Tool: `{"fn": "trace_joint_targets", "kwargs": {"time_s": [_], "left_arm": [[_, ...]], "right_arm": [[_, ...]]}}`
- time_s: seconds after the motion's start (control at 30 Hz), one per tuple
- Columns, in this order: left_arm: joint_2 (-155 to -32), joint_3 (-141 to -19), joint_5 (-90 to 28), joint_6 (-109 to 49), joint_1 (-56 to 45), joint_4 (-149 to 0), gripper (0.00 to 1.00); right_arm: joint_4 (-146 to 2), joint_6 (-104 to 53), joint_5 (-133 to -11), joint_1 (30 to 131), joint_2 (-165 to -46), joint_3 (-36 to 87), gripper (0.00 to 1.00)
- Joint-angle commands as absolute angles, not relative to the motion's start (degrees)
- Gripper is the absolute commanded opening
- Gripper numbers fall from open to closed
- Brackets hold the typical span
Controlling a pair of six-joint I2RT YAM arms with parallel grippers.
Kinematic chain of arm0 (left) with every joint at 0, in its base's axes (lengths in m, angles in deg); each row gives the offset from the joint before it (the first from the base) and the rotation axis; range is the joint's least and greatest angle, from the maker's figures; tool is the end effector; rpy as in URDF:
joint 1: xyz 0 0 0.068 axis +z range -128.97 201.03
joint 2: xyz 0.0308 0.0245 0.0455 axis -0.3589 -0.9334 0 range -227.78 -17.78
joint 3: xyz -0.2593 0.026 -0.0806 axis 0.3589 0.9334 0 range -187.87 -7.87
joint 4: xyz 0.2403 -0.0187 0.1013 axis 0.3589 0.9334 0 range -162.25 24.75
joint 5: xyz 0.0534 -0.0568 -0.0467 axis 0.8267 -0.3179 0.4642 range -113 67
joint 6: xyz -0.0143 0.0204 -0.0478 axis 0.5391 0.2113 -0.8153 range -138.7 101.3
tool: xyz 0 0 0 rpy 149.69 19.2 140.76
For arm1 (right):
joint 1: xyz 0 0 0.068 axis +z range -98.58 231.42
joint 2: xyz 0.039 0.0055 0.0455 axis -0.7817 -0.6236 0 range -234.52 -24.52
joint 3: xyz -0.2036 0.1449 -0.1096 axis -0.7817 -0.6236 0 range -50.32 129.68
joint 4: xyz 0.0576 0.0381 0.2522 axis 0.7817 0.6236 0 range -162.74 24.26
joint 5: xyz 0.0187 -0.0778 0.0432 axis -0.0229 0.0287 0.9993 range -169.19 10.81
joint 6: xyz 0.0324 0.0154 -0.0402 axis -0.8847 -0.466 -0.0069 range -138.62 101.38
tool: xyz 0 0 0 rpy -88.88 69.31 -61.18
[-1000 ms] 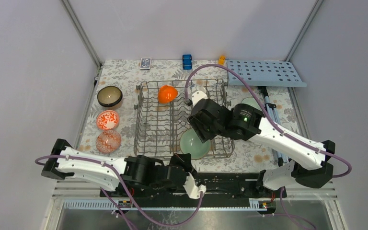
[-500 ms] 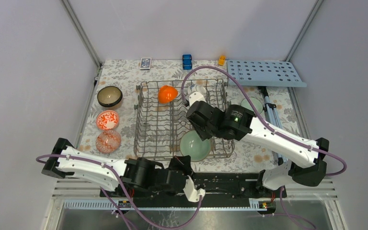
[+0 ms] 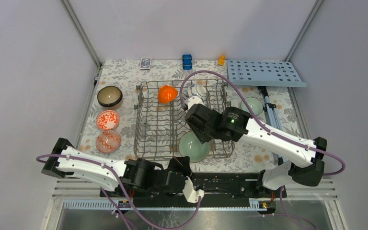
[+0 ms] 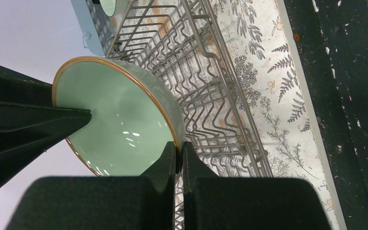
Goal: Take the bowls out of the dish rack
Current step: Place the bowl with the bowl.
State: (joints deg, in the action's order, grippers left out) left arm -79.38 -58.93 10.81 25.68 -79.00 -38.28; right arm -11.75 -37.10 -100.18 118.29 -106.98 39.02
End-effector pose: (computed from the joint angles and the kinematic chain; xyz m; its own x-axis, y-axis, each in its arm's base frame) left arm -0.0188 -0.2202 0.2874 0.7079 0.6654 -0.2370 0.5488 -0.3069 0.7776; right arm 0.1234 0.2565 0.3774 -0.5478 -0.5291 -0.6480 -0.6352 0.7672 -0.0894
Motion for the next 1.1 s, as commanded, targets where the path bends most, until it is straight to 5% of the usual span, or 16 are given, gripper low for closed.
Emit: {"fn": "trace_joint_targets", "kwargs": {"time_s": [0.0, 0.2, 0.37, 0.43, 0.47, 0.6, 0.7, 1.07], "left_arm": [[-77.06, -59.63, 14.71, 26.24, -79.42, -42.90, 0.00], [-77.05, -60.01, 14.97, 26.21, -79.43, -42.83, 0.00], [-77.54, -59.76, 16.92, 24.81, -79.43, -44.18, 0.00], [-77.34, -59.26, 18.71, 23.93, -79.43, -45.80, 0.00], [-77.22, -59.20, 19.66, 23.01, -79.43, -46.60, 0.06], [-76.88, -60.58, 22.71, 17.20, -79.42, -47.96, 0.71], [-76.43, -61.39, 25.82, 12.74, -79.43, -49.62, 0.98], [-76.39, -69.95, 37.37, -29.99, -77.68, -42.51, 0.99]], "right_arm": [[-11.31, -37.87, -99.20, 118.55, -106.27, 38.60, 0.40], [-11.21, -37.95, -98.32, 118.57, -106.22, 37.18, 0.25], [-11.60, -38.95, -99.16, 118.52, -105.54, 37.35, 0.00], [-12.23, -39.61, -99.83, 118.57, -104.79, 36.86, 0.00], [-12.75, -40.01, -100.32, 118.57, -104.24, 36.49, 0.00], [-15.36, -42.01, -102.84, 118.59, -102.42, 34.71, 0.00], [-17.90, -43.82, -104.04, 118.52, -101.12, 33.72, 0.00], [-25.67, -47.79, -116.29, 113.36, -94.76, 29.53, 0.00]]}}
